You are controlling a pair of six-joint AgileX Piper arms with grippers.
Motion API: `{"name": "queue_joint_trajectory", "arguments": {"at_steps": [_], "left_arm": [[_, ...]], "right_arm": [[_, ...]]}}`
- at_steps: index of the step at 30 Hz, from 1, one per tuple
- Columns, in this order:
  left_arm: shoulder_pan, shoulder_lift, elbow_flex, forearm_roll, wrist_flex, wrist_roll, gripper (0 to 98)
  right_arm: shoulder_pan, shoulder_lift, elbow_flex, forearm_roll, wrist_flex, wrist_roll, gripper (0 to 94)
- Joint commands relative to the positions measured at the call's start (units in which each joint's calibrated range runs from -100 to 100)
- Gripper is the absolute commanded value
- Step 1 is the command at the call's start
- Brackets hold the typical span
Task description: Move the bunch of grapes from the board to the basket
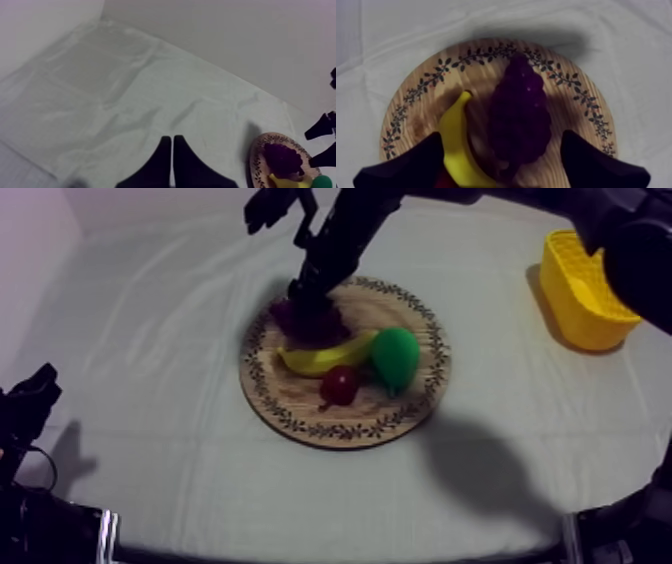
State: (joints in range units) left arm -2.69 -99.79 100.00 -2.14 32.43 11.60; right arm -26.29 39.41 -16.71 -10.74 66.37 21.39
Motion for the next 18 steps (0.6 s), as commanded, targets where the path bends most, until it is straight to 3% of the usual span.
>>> {"name": "queue_joint_trajectory", "arguments": {"at_steps": [1,9,18], "left_arm": [[-0.03,0.05,0.0,0.02,-0.01,0.0,0.1],[-0.03,0.05,0.0,0.02,-0.01,0.0,0.1],[-0.03,0.05,0.0,0.02,-0.01,0.0,0.1]], "right_arm": [[-0.01,2.9,-1.31,0.33,0.31,-0.22,79.3],[0.09,9.89,-7.52,1.99,0.37,-1.6,78.8],[0.16,15.24,-13.49,3.82,2.37,-3.29,70.1]]}}
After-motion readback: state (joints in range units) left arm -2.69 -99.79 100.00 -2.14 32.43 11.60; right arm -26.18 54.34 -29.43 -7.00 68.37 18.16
